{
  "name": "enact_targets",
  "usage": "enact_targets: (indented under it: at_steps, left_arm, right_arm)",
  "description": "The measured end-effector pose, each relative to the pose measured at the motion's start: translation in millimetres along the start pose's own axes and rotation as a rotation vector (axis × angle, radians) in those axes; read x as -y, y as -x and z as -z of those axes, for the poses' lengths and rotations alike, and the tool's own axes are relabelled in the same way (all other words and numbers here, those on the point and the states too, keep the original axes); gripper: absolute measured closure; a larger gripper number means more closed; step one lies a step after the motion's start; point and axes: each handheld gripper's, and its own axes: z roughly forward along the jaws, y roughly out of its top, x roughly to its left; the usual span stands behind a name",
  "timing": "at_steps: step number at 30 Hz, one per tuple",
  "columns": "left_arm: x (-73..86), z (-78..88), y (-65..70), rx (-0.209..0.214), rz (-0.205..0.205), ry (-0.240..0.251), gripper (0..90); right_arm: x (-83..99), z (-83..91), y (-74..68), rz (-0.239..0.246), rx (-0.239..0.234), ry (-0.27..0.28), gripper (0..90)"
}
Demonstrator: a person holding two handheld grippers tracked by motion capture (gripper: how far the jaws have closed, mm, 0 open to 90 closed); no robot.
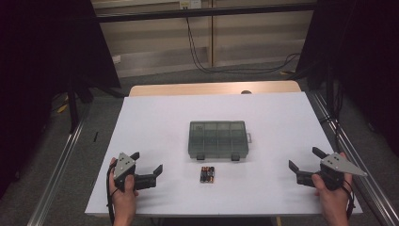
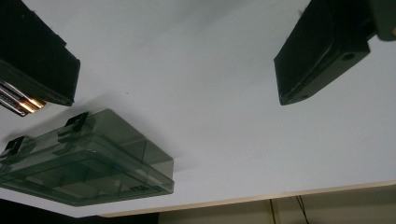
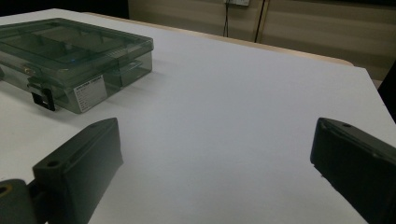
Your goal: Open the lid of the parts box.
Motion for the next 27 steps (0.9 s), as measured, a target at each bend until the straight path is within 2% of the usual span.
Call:
enact_targets:
  at_steps: [4,8,10,15,20,22,25,27]
  left_arm:
    - [-0.8,-0.2,-0.7,0.001,-0.011,-0.006,0.0]
    - [-2.7,0.0,-0.7,0.027,0.007,0.004,0.0]
    - [-3.5,-0.8,-1.0,0.044,0.020,0.009,0.0]
    - [-5.7,-3.7,1.3,0.040,-0.002,-0.006,0.0]
    - [-8.8,-7.4,5.7,0.057,0.040,0.013,0.4]
    - [-9.7,-9.1,7.9,0.055,0.034,-0.005,1.1]
    - [-11.8,-10.1,9.7,0.078,0.033,-0.007,1.3]
    - [-12.9,-10.5,11.3,0.075,0.044,-0.005,1.6]
  right_arm:
    - [-0.6,-0.9,0.2,-0.004,-0.008,-0.002,0.5]
    - [-1.1,-0.2,4.1,-0.043,-0.063,-0.001,0.7]
    - [-1.1,0.6,5.5,-0.050,-0.062,0.007,1.0]
    - [-1.4,1.0,6.8,-0.057,-0.059,0.010,1.4]
    - [-3.0,3.1,7.2,-0.061,-0.066,0.013,1.0]
    - [-4.1,3.8,6.8,-0.073,-0.072,0.013,0.8]
    - [-5.7,3.4,5.2,-0.081,-0.076,0.021,0.7]
    - [-7.4,2.6,2.7,-0.080,-0.081,0.018,0.6]
